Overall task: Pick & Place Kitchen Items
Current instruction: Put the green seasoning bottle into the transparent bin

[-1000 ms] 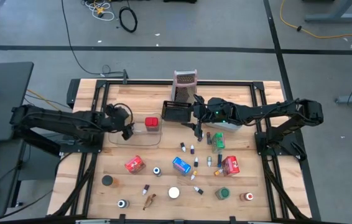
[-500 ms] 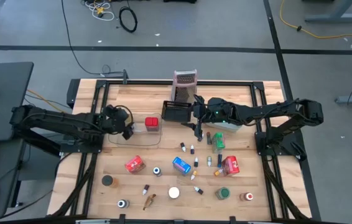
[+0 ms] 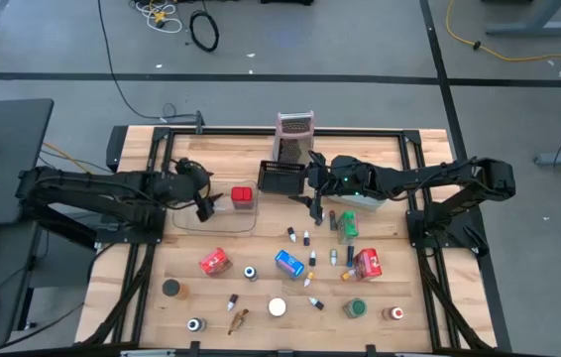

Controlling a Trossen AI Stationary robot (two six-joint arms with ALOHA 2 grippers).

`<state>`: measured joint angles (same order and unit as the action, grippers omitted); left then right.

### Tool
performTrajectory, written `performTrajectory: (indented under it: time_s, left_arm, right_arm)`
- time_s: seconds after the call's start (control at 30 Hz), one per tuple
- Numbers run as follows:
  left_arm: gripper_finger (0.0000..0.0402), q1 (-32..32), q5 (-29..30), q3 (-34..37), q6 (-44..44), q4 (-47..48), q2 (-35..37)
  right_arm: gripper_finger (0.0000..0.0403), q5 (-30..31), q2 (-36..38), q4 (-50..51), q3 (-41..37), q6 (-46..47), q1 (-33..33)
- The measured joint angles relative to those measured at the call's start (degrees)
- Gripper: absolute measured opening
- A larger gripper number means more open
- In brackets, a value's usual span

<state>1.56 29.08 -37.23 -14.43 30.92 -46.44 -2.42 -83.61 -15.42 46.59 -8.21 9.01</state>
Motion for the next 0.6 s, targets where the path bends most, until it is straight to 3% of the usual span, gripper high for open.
performTrajectory:
  time_s: [0.17,0.3,0.6]
  left_arm:
    - [0.0340,0.05,-12.69,-0.01,2.27,-6.93,-0.50]
    - [0.0341,0.27,-17.95,0.00,4.40,-10.72,-2.48]
    - [0.0341,1.08,-17.76,-0.01,10.36,-12.48,-4.28]
  right_arm:
    - [0.0307,0.00,0.00,0.01,0.00,0.00,0.00]
    - [0.0307,-1.13,0.00,-0.32,0.00,0.00,-0.15]
    - [0.0307,-24.80,0.00,-8.65,0.00,-4.37,-3.81]
